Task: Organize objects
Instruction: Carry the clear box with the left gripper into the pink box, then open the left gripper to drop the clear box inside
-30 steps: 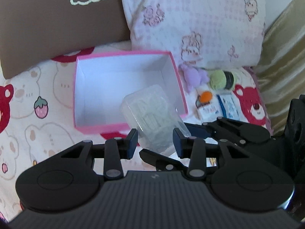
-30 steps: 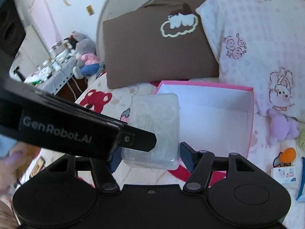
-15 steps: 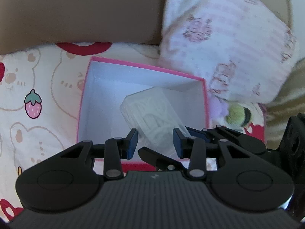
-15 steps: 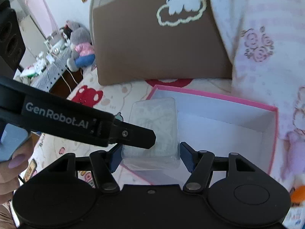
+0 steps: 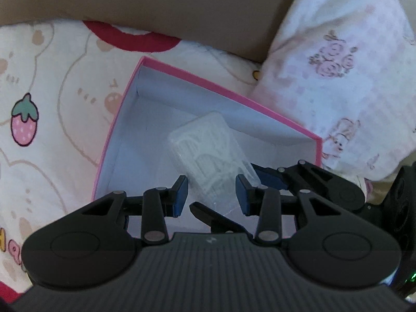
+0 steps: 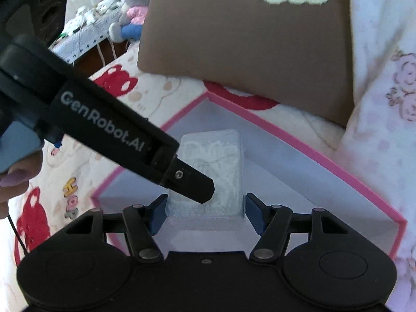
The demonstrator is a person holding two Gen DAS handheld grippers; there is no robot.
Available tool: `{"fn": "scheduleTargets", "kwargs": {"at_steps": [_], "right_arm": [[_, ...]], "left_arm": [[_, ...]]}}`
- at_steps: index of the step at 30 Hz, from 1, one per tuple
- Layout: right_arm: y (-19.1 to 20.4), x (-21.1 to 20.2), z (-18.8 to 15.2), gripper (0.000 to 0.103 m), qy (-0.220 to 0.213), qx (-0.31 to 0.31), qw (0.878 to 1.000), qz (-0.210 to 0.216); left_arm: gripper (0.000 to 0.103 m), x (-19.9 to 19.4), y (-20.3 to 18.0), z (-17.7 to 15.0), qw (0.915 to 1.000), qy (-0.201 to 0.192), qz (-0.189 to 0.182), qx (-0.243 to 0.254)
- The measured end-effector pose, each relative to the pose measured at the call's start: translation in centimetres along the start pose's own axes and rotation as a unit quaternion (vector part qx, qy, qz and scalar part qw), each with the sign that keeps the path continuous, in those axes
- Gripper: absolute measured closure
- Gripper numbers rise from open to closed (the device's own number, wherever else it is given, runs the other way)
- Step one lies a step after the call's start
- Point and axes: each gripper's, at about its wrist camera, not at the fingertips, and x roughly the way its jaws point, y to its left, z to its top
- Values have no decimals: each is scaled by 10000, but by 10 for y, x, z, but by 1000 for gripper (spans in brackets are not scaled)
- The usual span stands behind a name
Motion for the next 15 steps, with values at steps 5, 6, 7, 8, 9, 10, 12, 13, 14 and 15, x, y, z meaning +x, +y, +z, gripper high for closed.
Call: {"fn": "scheduleTargets", "kwargs": {"at_steps": [5, 6, 7, 8, 9, 10, 12, 13, 14, 15], "right_arm": [[-12, 25, 4, 35, 291, -450, 9985, 61], [-13, 29, 5, 35, 298, -504, 9983, 66], [-16, 34, 6, 35, 352, -526, 9979, 119], [-18, 38, 6, 35, 398, -522, 9977, 158], [-20, 42, 7, 35, 425, -515, 9976, 182], [-20, 46, 7, 35, 465, -558, 9971, 208], [-18, 52, 6, 35, 523, -694, 9960, 197], [-17, 55, 6, 35, 558, -744, 9955, 208], [-17, 58, 5, 35, 596, -763, 9951, 225], [-17, 61, 5, 35, 648, -783, 9945, 240]], "left_arm": [[65, 27, 9, 7, 9997, 12, 11, -258], [65, 31, 12, 9, 9995, -13, -3, -316], [65, 35, 15, 11, 9993, 6, 1, -378], [65, 39, 18, 12, 9991, 28, 1, -434], [65, 43, 20, 13, 9988, 34, 2, -496], [65, 46, 23, 14, 9984, 59, 19, -555], [65, 52, 26, 15, 9981, 86, 62, -601], [65, 55, 26, 15, 9980, 105, 97, -619], [65, 58, 26, 15, 9980, 120, 144, -610], [65, 60, 26, 15, 9979, 142, 181, -612]]}}
